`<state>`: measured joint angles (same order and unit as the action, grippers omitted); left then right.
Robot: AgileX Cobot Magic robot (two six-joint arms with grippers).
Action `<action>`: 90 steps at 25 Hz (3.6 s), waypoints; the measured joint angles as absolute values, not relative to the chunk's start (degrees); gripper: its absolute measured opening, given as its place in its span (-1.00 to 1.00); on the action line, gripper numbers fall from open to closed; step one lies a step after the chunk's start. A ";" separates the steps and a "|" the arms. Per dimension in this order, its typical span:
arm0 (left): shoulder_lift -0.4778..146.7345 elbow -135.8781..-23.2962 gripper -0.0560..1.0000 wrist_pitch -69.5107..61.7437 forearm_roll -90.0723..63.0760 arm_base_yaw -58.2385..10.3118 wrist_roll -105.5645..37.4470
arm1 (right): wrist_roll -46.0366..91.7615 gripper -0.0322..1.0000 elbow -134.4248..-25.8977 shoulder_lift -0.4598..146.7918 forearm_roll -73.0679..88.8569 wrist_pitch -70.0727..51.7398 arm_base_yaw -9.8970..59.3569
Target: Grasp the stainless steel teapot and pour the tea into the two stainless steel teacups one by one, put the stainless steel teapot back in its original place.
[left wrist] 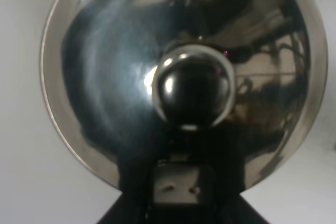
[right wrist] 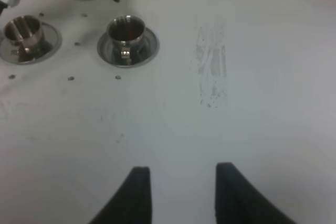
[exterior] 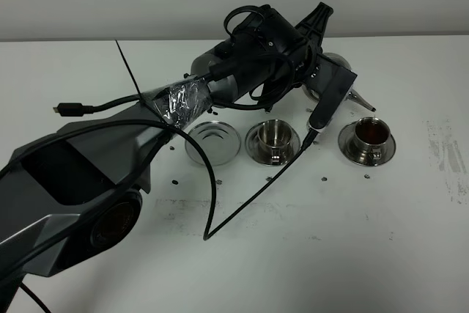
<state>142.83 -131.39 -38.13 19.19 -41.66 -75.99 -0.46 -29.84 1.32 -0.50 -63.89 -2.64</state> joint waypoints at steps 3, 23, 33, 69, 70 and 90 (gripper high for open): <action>141.14 -131.39 -0.52 -40.71 16.00 -40.76 -73.56 | -0.46 -0.33 -29.84 1.32 -0.50 -63.89 -2.64; 124.24 -118.42 -0.52 -55.88 -2.31 -46.27 -51.30 | -0.46 -0.33 -29.84 1.32 -0.50 -63.89 -2.64; 123.51 -105.85 -0.52 -49.09 -3.42 -49.84 -47.06 | -0.46 -0.33 -29.84 1.32 -0.50 -63.89 -2.64; 115.56 -100.88 -0.52 -43.57 4.65 -38.43 -54.24 | -0.46 -0.33 -29.84 1.32 -0.50 -63.89 -2.64; 115.56 -100.88 -0.52 -42.73 4.65 -36.54 -56.27 | -0.46 -0.33 -29.84 1.32 -0.50 -63.89 -2.64; 117.86 -100.88 -0.52 -38.17 4.81 -24.70 -94.68 | -0.46 -0.33 -29.84 1.32 -0.50 -63.89 -2.64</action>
